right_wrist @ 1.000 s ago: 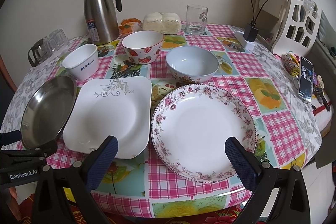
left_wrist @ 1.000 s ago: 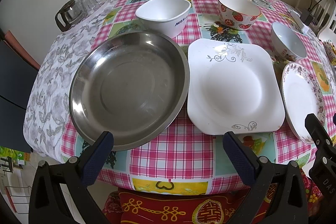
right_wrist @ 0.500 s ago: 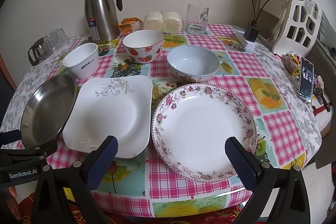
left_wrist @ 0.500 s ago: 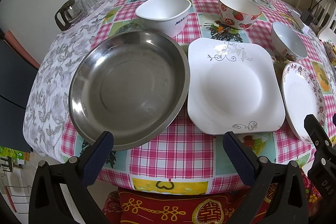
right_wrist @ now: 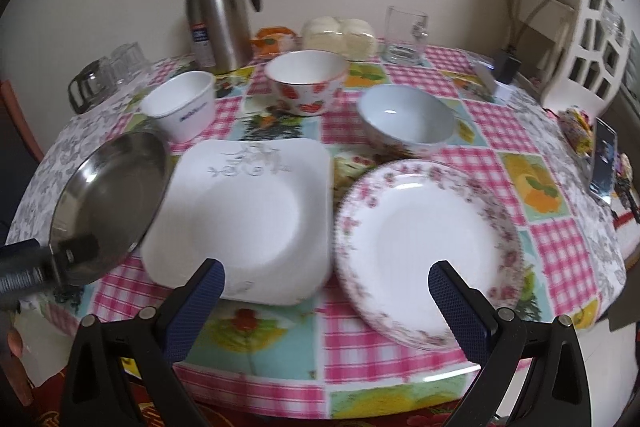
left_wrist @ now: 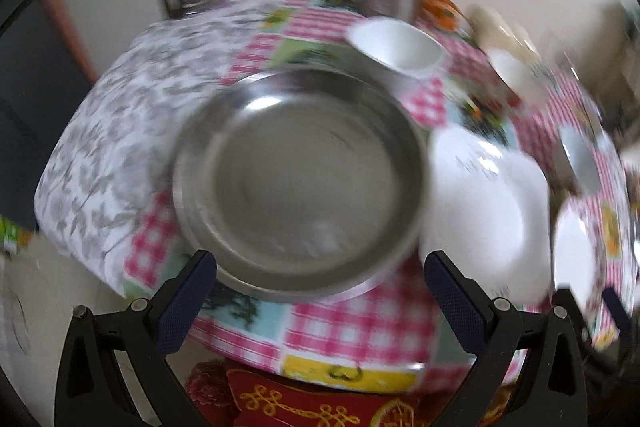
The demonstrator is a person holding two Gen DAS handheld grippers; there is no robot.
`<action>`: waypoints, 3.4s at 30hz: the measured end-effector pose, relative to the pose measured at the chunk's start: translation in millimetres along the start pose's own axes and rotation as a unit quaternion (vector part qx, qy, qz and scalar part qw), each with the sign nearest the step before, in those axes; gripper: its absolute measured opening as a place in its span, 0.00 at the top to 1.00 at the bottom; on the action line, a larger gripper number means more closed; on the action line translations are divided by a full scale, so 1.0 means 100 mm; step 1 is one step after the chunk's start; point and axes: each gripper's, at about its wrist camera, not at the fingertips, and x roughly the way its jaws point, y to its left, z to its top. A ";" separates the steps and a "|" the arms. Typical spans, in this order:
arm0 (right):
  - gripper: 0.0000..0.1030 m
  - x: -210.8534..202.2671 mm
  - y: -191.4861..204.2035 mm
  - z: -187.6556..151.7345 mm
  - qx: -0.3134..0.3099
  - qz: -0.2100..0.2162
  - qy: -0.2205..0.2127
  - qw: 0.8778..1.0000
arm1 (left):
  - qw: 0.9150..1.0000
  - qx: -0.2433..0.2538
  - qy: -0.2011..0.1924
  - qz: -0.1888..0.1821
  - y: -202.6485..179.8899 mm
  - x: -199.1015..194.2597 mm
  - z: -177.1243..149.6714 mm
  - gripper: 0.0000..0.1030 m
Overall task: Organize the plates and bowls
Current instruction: 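Move the left tool to the steel basin rim and close on it, then lift the steel basin with the left tool and tilt it upright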
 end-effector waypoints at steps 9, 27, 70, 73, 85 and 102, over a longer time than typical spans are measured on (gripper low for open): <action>0.00 0.16 0.46 0.09 -0.019 0.060 -0.011 0.998 | 0.990 -0.127 -0.054 0.012 0.68 -0.02 0.07 0.00; 0.01 0.73 0.96 0.35 -0.041 0.105 0.006 0.994 | 0.986 -0.150 0.039 0.059 0.98 0.71 0.29 0.25; 0.15 1.16 1.20 0.75 -0.049 0.115 -0.017 0.992 | 0.963 -0.242 0.046 0.108 1.11 0.93 0.42 0.74; 0.15 1.12 1.31 0.73 -0.070 0.124 -0.023 0.990 | 0.959 -0.256 0.044 0.110 1.18 0.92 0.41 0.74; 0.28 1.08 1.77 0.56 -0.142 0.155 -0.017 0.977 | 0.946 -0.299 0.040 0.122 1.48 0.89 0.34 0.73; 0.72 1.21 1.99 0.36 -0.173 0.165 0.032 0.971 | 0.946 -0.293 0.035 0.132 1.51 0.90 0.35 0.72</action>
